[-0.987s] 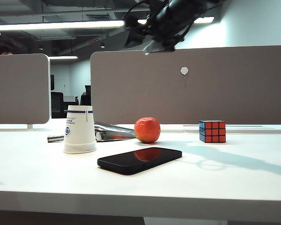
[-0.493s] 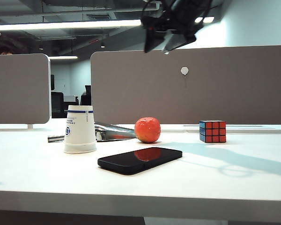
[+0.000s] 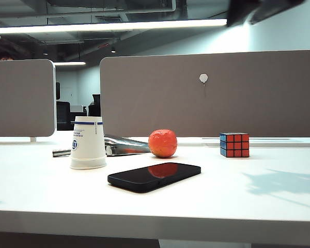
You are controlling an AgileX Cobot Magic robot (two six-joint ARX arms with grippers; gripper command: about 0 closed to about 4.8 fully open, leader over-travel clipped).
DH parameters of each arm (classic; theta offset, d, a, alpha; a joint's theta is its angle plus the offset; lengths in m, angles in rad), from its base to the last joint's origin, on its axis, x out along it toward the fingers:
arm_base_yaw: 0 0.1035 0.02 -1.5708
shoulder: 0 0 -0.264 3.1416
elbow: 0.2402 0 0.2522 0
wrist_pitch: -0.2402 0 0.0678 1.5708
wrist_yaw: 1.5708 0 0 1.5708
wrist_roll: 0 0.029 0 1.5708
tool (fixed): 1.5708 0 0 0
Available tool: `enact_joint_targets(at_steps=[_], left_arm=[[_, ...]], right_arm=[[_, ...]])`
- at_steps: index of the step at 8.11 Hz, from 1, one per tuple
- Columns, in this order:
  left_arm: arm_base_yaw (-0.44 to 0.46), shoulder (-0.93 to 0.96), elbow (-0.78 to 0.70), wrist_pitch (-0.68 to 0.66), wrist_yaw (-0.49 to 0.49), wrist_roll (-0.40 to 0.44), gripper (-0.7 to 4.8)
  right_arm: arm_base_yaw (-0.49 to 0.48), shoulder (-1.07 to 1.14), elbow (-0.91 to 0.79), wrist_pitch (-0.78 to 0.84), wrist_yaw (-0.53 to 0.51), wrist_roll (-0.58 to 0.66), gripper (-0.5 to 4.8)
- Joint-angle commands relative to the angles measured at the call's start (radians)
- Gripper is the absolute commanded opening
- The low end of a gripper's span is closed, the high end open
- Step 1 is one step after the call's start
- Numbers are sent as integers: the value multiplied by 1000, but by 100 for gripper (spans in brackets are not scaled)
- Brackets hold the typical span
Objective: Carefully pick up the cup on the right and stack it on top of the cup on the left.
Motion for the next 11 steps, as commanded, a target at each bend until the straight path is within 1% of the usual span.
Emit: enact_joint_targets(at_steps=[1,2,3,4,5,6,7,8,9,11], left_arm=[[-1,0,3,13,3,0,-5],[-1,0,3,13,3,0,-5],[-1,1,3,13,26,0,-5],[-1,0,3,13,26,0,-5],[-1,0,3,13,26,0,-5],[-2,1,2,13,48,-8,-5],[-1,1,2,13,49,-12,-5],[-1,1,2,13,49,-24,-5],[-1,1,2,13,49,-24,-5],[-1,1,2,12,49,-24,-5]], right_arm=[[1,-283,-234,111,8,93,261],[1,-370,-290,95,14,96,254],[2,-696,-437,-11,85,110,155],[1,-948,-510,-138,145,130,133],[3,-1062,-544,-158,160,150,109],[-4,-1085,-593,-128,164,277,102],[-4,-1085,-618,-119,166,282,101],[-4,-1085,-674,-70,164,282,28],[-4,-1085,-735,-18,163,282,-1],[-4,-1086,-812,42,156,282,-1]])
